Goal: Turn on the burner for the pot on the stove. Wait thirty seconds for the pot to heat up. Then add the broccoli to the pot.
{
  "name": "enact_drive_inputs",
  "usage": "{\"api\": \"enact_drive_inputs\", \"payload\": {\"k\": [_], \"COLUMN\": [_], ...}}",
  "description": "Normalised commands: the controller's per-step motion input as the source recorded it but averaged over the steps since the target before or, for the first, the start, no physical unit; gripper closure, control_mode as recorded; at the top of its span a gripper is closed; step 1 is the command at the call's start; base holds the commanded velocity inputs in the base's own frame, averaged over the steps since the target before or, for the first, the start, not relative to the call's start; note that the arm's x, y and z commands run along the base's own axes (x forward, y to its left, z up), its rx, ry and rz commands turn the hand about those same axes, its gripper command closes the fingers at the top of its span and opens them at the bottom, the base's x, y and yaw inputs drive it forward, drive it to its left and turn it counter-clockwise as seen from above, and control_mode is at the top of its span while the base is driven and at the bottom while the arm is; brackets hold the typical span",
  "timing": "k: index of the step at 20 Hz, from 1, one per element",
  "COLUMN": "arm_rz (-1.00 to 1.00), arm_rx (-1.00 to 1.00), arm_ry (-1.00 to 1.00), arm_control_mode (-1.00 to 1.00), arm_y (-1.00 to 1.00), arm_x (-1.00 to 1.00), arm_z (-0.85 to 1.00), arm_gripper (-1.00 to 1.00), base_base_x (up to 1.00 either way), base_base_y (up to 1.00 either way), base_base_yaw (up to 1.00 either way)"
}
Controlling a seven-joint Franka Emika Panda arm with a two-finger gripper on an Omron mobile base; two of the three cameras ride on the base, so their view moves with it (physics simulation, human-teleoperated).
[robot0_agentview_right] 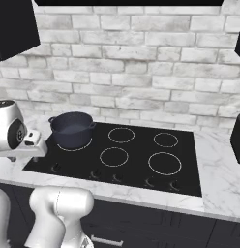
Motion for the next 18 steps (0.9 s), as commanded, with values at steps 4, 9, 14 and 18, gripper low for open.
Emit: {"api": "enact_drive_inputs", "payload": {"k": [4, 9, 14, 18], "arm_rz": [0.00, 0.00, 0.00, 0.00], "arm_rx": [0.09, 0.08, 0.00, 0.00], "arm_ry": [-0.05, -0.09, 0.00, 0.00], "arm_control_mode": [-1.00, -1.00, -1.00, -1.00], "arm_y": [0.00, 0.00, -0.01, -0.03], "arm_x": [0.21, 0.29, 0.31, 0.38], "arm_z": [-0.39, -0.47, -0.12, -0.04], "arm_gripper": [-1.00, -1.00, -1.00, -1.00], "base_base_x": [0.00, 0.00, 0.00, 0.00], "base_base_y": [0.00, 0.00, 0.00, 0.00], "base_base_yaw": [0.00, 0.00, 0.00, 0.00]}}
